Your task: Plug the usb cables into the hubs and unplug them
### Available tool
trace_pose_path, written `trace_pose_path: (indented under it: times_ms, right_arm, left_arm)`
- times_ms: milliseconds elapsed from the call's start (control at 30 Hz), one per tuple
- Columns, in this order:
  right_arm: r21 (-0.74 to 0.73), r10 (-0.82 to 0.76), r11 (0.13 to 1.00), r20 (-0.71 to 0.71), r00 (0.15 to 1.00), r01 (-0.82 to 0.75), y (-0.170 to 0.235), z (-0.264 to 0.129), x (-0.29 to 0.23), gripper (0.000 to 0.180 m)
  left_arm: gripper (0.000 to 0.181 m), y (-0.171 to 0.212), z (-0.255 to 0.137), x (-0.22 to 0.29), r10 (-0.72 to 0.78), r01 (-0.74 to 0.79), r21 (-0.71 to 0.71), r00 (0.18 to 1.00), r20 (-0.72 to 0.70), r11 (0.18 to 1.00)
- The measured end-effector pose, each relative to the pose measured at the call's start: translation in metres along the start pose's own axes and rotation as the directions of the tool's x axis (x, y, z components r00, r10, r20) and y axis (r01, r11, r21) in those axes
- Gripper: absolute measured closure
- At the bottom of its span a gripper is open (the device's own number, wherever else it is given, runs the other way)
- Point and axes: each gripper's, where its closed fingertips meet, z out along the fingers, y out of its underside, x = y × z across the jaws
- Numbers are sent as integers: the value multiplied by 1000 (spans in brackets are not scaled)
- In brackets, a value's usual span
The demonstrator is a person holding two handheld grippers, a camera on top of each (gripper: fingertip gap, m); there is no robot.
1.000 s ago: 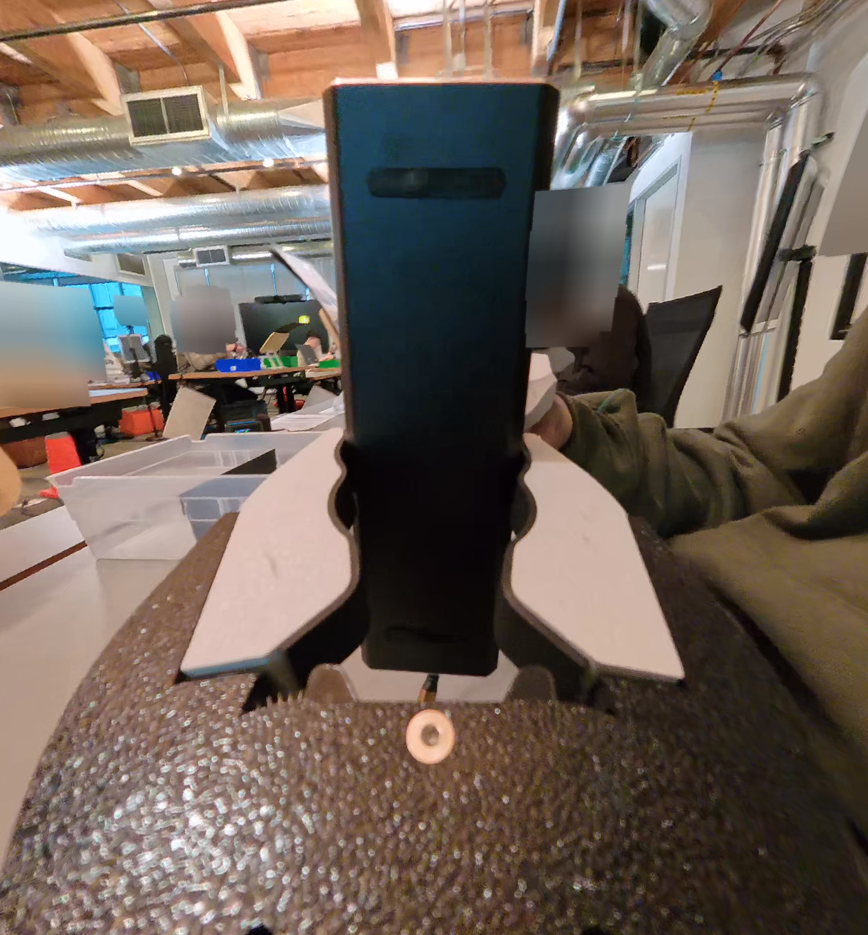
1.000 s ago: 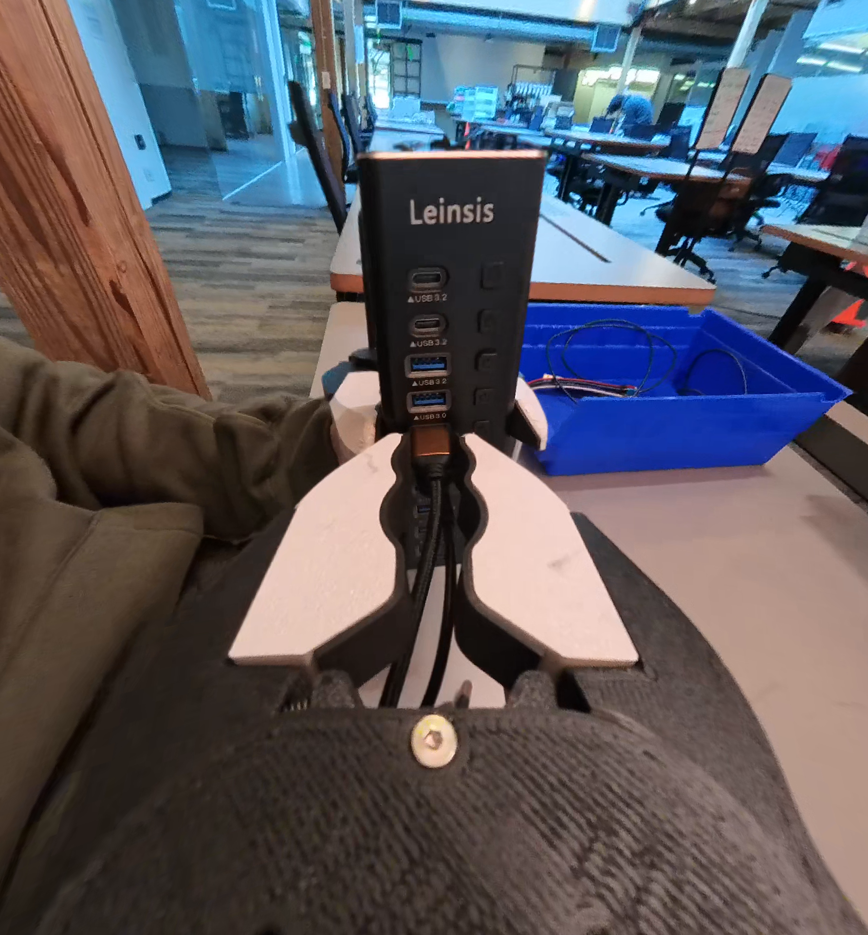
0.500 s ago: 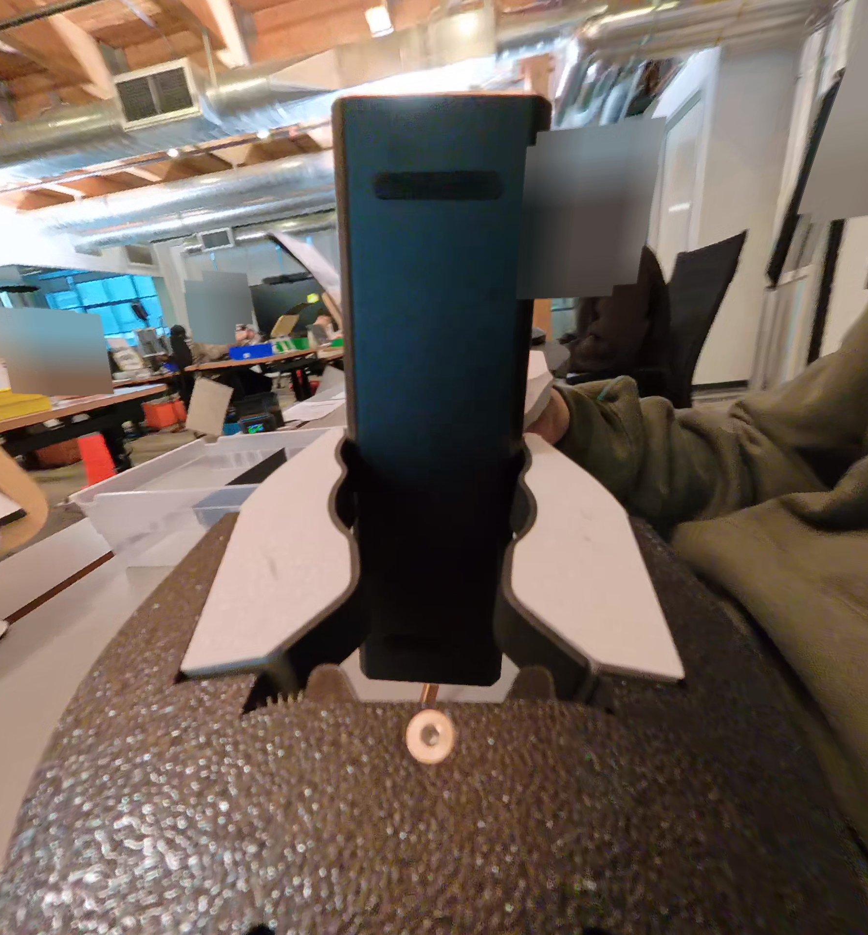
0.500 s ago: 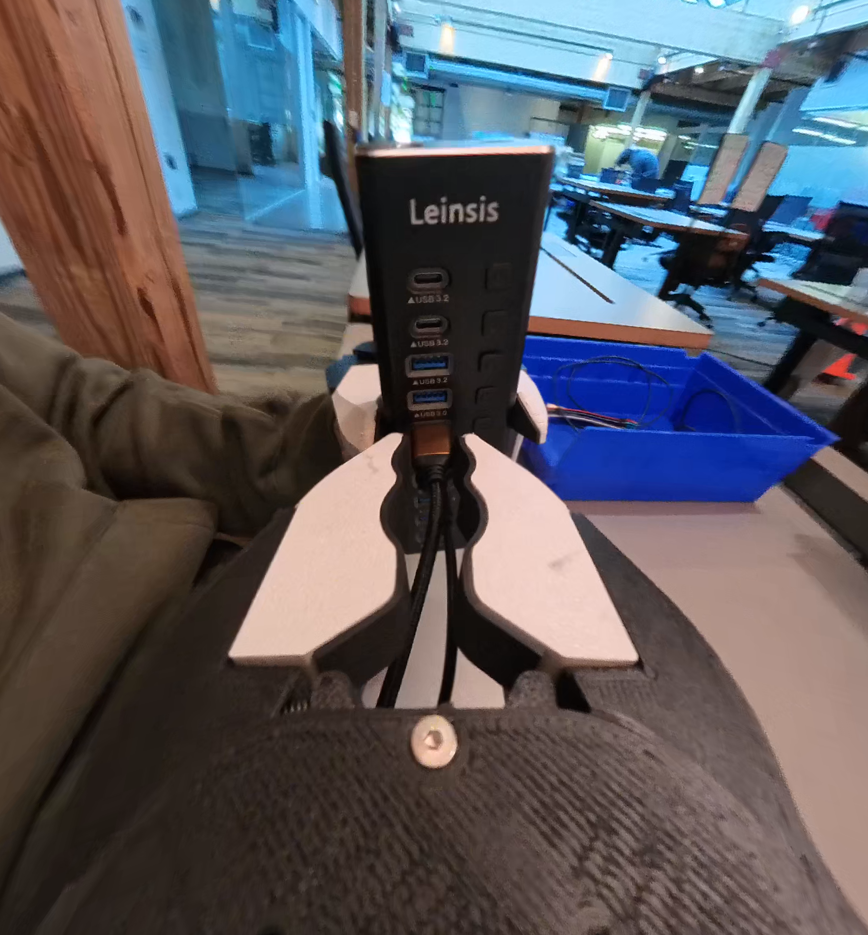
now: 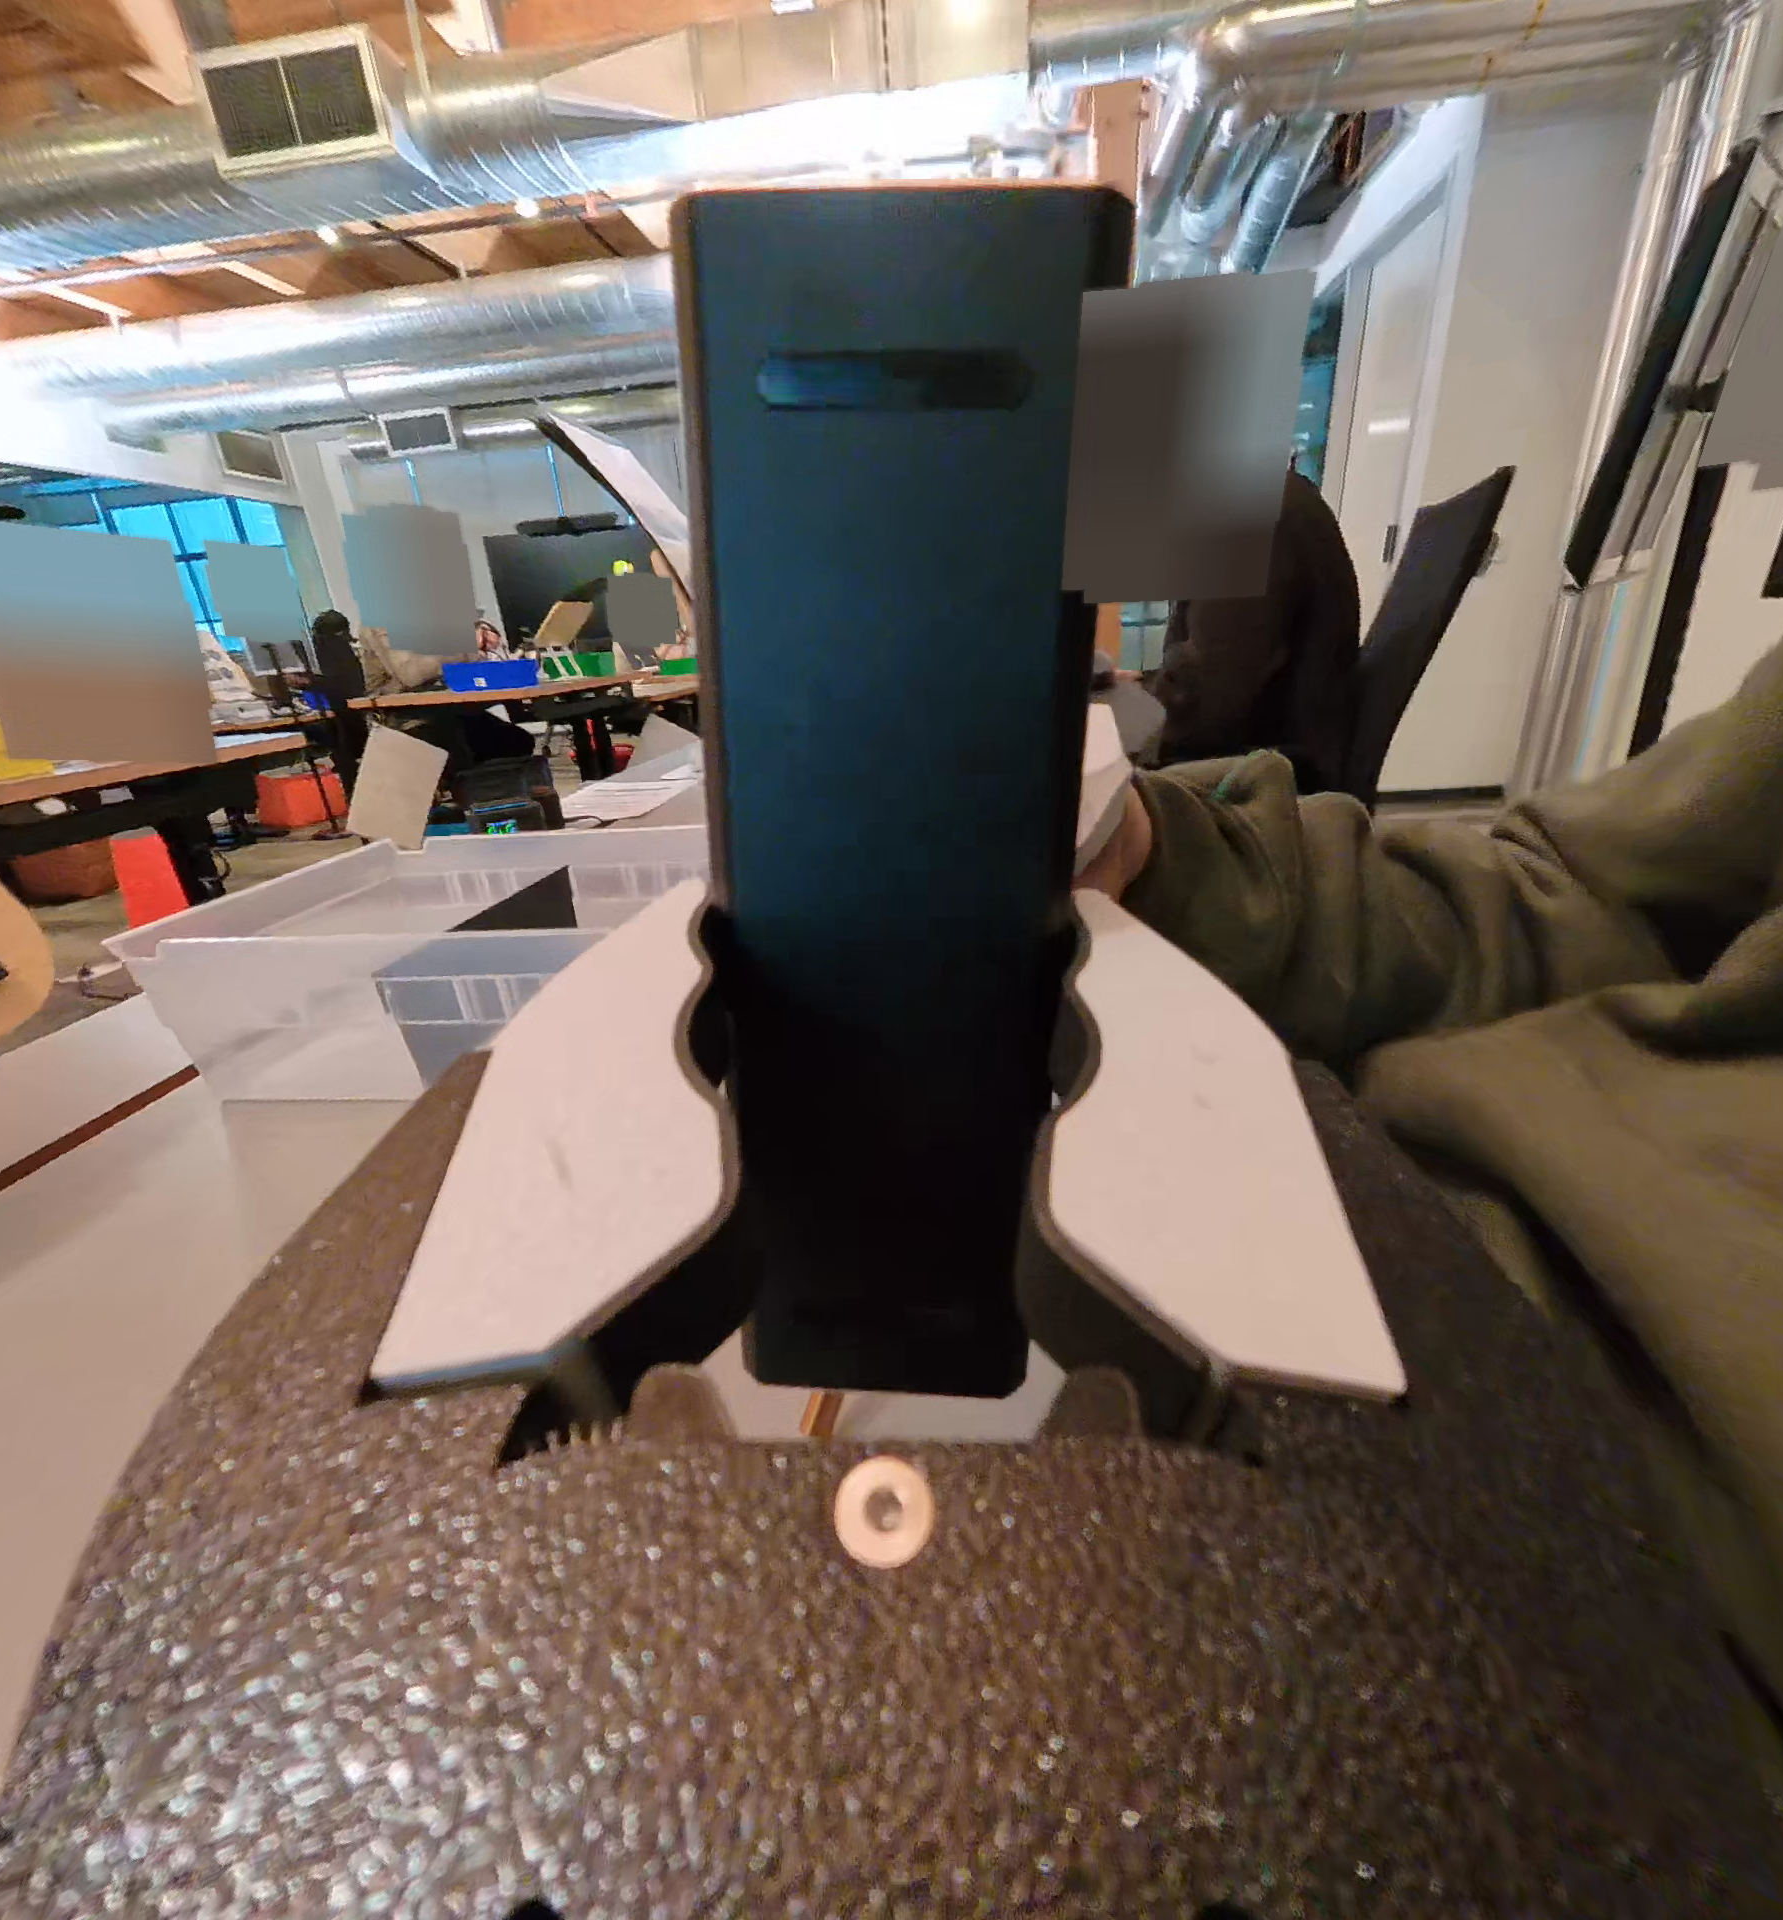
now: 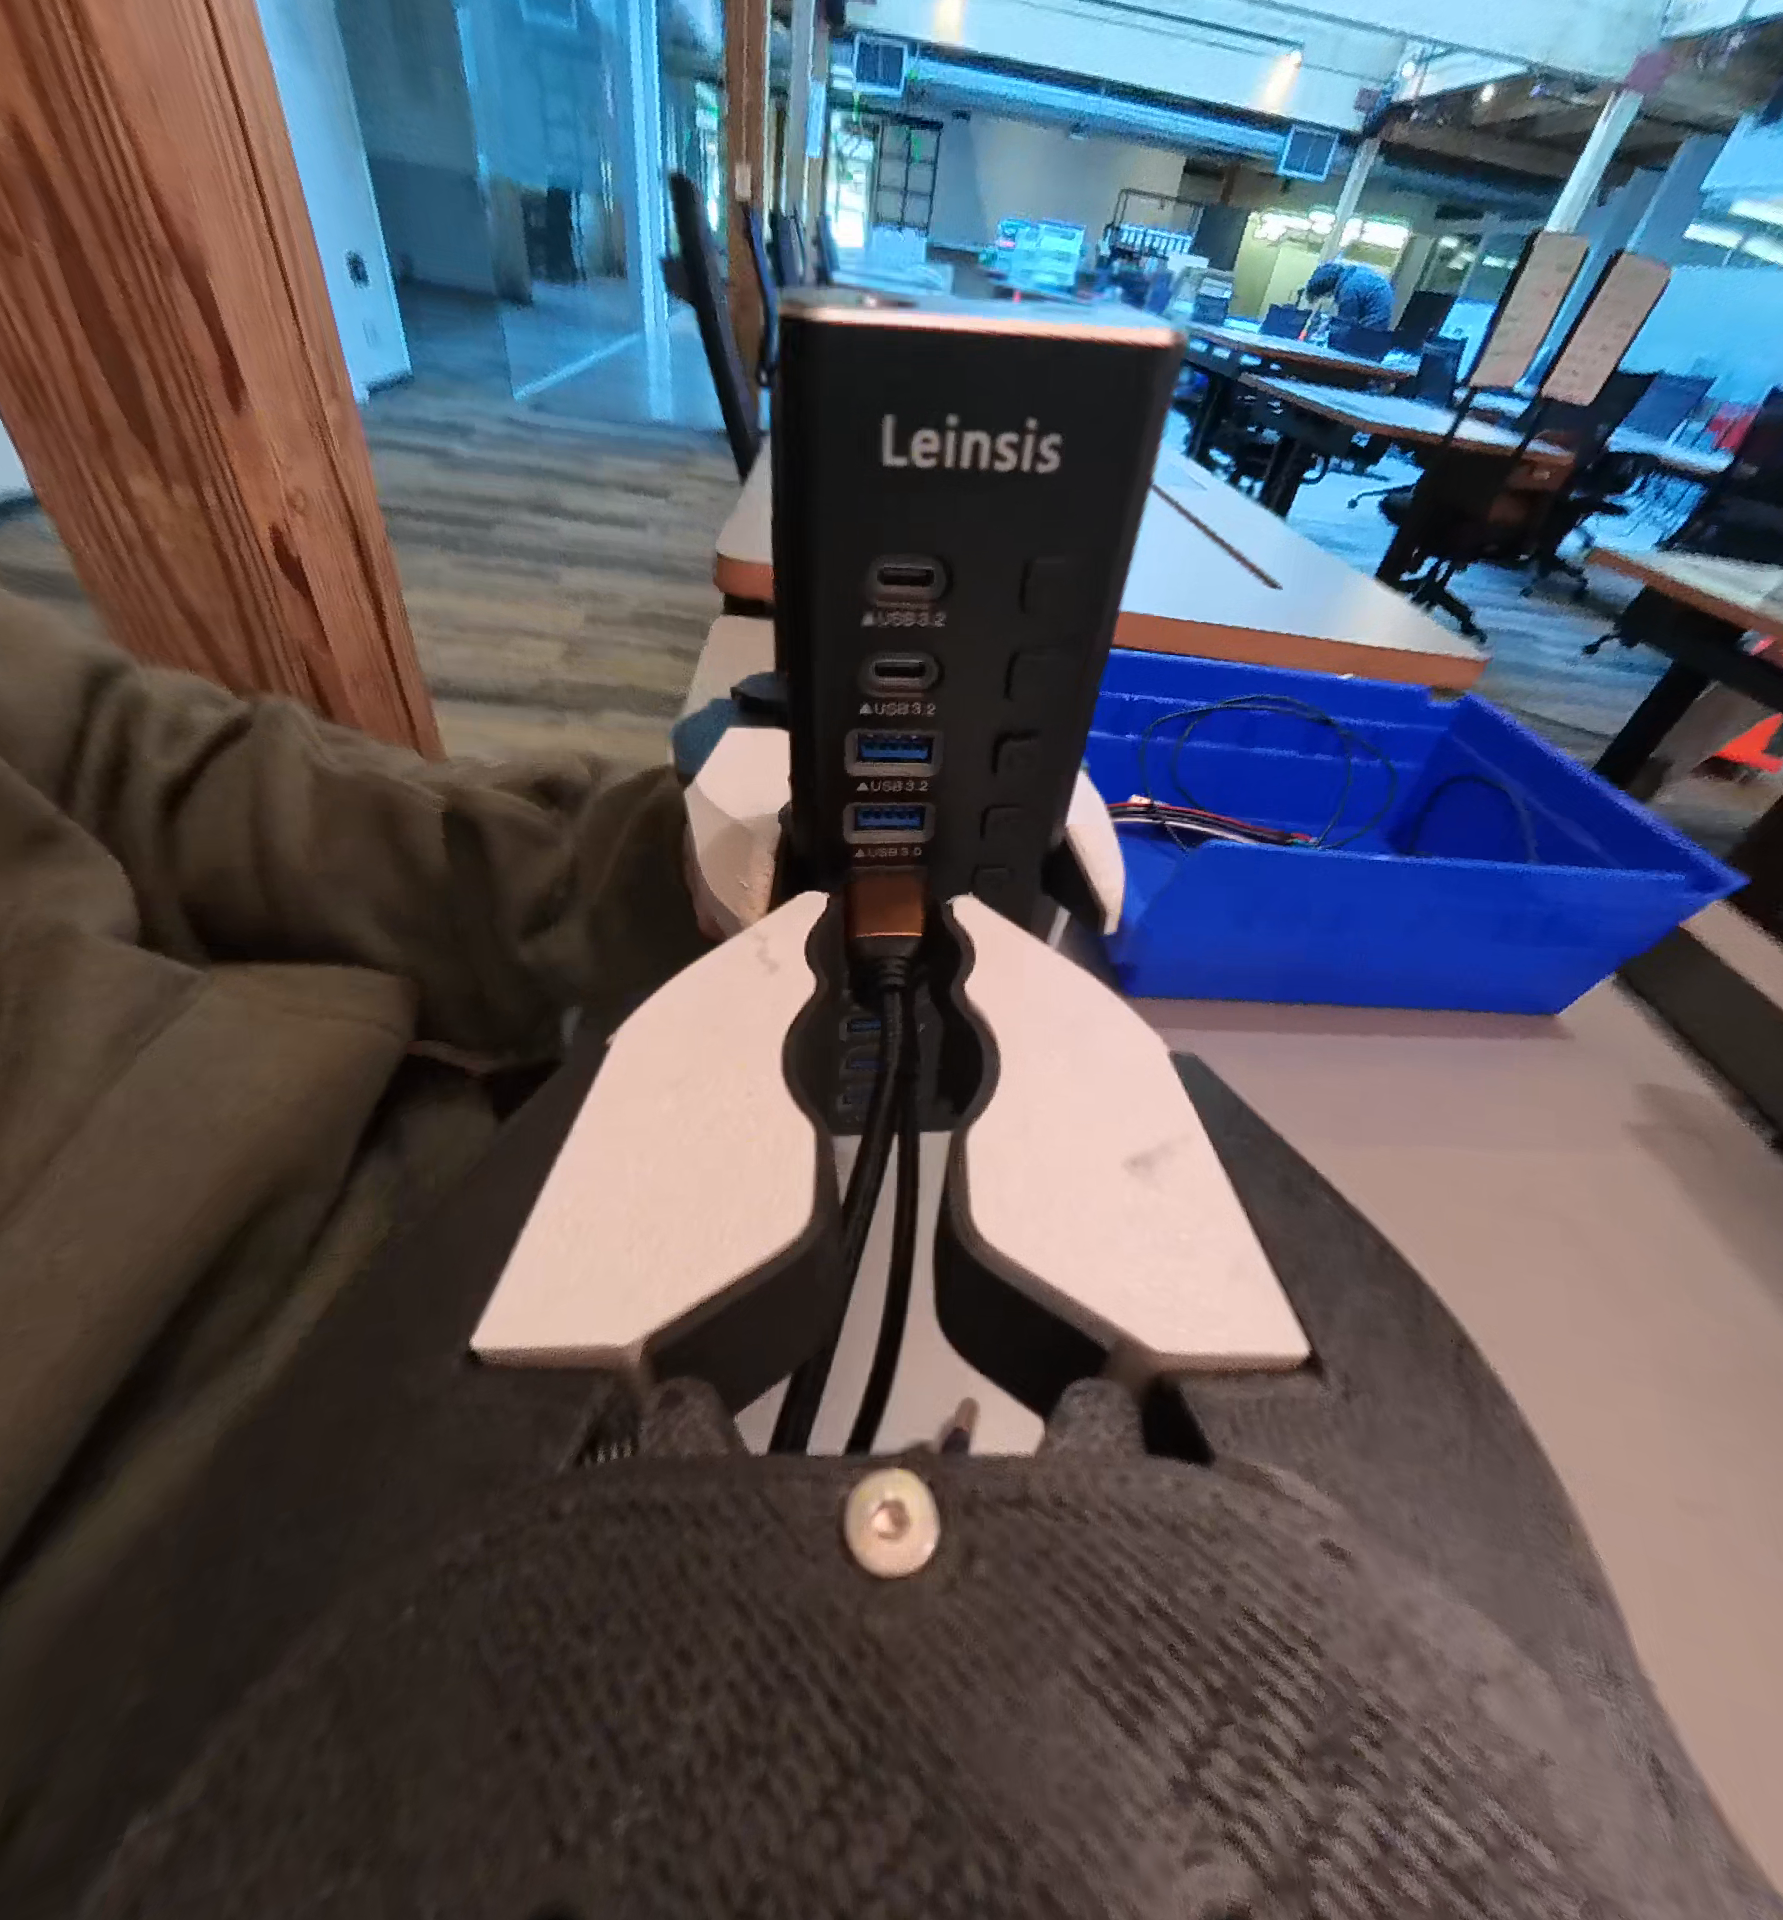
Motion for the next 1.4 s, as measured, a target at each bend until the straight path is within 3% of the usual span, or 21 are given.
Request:
trace_pose_path:
  times_ms: [200,567,667,800,967,1067,1100,1133,1167,1200,1233,1333,1400]
  right_arm:
    - [-27,-60,998,7,998,60,1,-9,-7,163]
    - [-41,-39,998,4,999,39,7,-7,-4,164]
    - [-42,-13,999,-4,1000,13,11,-5,-1,163]
    - [-90,58,994,-20,998,-60,20,-7,5,162]
    - [-171,-24,985,-17,1000,21,22,-13,2,162]
    - [-178,12,984,-14,1000,-14,20,-17,4,162]
    - [-211,-14,978,-94,996,-6,23,-27,12,163]
    - [-249,-89,968,-266,960,21,24,-58,42,163]
    - [-169,-39,985,-306,951,-14,12,-89,52,163]
    - [51,83,996,-234,969,-73,-19,-108,47,164]
    - [176,94,983,-194,976,-60,-40,-119,42,164]
    - [-113,-129,989,-352,927,95,-14,-116,60,164]
    - [-122,-154,986,-384,910,116,-17,-125,68,164]
  left_arm:
    - [121,12,10,8,74,-72,-154,997,6,986]
    - [121,2,2,6,153,-145,-172,988,36,974]
    - [122,1,1,2,236,-221,-176,969,72,959]
    - [122,9,2,-4,201,-176,-225,975,95,958]
    - [122,10,4,0,171,-154,-224,984,59,962]
    - [122,11,8,1,165,-150,-227,985,49,962]
    - [122,12,6,-1,166,-148,-238,984,60,960]
    - [122,7,-6,-9,170,-145,-218,980,100,965]
    - [122,-6,-27,-20,140,-115,-165,978,152,980]
    - [122,-20,-46,-29,109,-90,-100,974,201,991]
    - [122,-32,-54,-32,107,-97,-54,970,218,994]
    - [122,-40,-39,-25,153,-139,-80,967,203,987]
    - [122,-36,-31,-19,198,-173,-142,962,187,975]
